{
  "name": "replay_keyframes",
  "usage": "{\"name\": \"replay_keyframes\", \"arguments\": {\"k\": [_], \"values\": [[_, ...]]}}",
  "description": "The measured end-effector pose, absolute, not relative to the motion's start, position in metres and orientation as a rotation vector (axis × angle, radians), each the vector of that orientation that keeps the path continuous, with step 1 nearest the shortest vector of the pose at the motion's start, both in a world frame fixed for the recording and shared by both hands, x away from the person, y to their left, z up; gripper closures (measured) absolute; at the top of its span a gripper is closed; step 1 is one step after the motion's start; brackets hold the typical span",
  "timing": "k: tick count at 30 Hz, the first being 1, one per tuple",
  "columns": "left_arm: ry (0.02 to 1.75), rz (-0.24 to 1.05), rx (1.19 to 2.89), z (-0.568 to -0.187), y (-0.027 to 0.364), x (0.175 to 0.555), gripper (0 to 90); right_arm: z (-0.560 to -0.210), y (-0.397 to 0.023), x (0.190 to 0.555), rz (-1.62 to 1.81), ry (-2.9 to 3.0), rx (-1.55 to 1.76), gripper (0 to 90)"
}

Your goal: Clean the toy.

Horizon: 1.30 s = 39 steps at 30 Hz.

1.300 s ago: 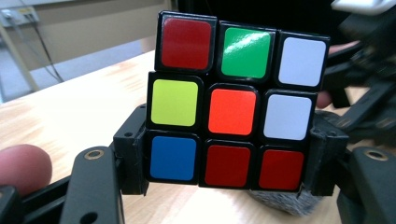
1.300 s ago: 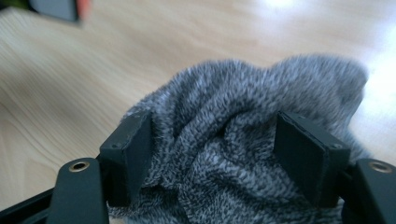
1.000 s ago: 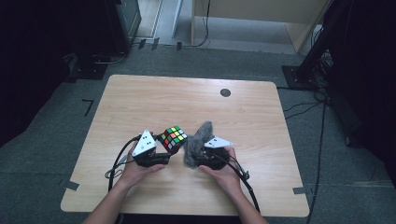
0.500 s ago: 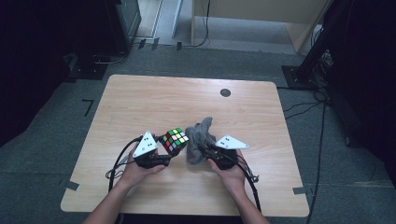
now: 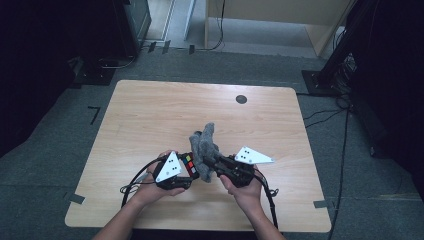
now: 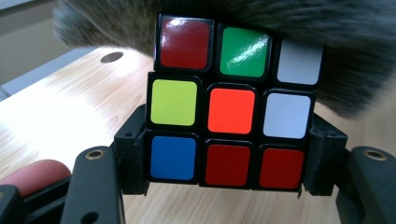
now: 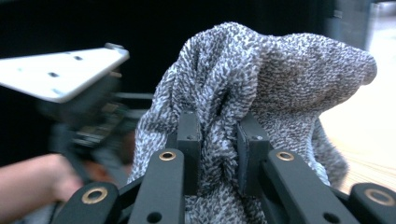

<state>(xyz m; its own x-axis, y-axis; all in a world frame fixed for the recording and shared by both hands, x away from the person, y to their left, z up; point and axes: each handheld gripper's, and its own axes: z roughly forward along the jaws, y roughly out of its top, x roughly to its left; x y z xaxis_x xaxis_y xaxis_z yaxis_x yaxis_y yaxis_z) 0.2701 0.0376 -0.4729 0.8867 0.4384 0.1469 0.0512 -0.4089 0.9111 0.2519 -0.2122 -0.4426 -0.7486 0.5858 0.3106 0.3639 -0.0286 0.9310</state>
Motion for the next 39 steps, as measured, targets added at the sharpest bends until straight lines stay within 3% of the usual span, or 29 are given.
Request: {"name": "replay_keyframes", "arguments": {"k": [6, 14, 22, 28, 34, 39], "values": [[0.379, 0.459, 1.968, -0.475, 0.037, 0.271, 33.8, -0.453, -0.225, 0.262, 1.781, 2.038, 1.155, 75.4], [0.402, 0.419, 1.947, -0.472, 0.036, 0.271, 33.8, -0.437, -0.207, 0.247, 1.814, 2.045, 0.971, 74.1], [0.418, 0.427, 1.938, -0.473, 0.037, 0.273, 33.8, -0.452, -0.225, 0.262, 1.801, 1.992, 1.144, 72.2], [0.41, 0.41, 1.924, -0.472, 0.036, 0.271, 33.8, -0.441, -0.211, 0.25, 1.828, 1.999, 1.015, 74.7], [0.431, 0.385, 1.881, -0.469, 0.042, 0.273, 33.8, -0.45, -0.227, 0.26, 1.791, 1.922, 1.126, 75.9], [0.414, 0.405, 1.929, -0.474, 0.033, 0.27, 33.9, -0.438, -0.207, 0.246, 1.872, 1.978, 0.995, 75.6]]}}
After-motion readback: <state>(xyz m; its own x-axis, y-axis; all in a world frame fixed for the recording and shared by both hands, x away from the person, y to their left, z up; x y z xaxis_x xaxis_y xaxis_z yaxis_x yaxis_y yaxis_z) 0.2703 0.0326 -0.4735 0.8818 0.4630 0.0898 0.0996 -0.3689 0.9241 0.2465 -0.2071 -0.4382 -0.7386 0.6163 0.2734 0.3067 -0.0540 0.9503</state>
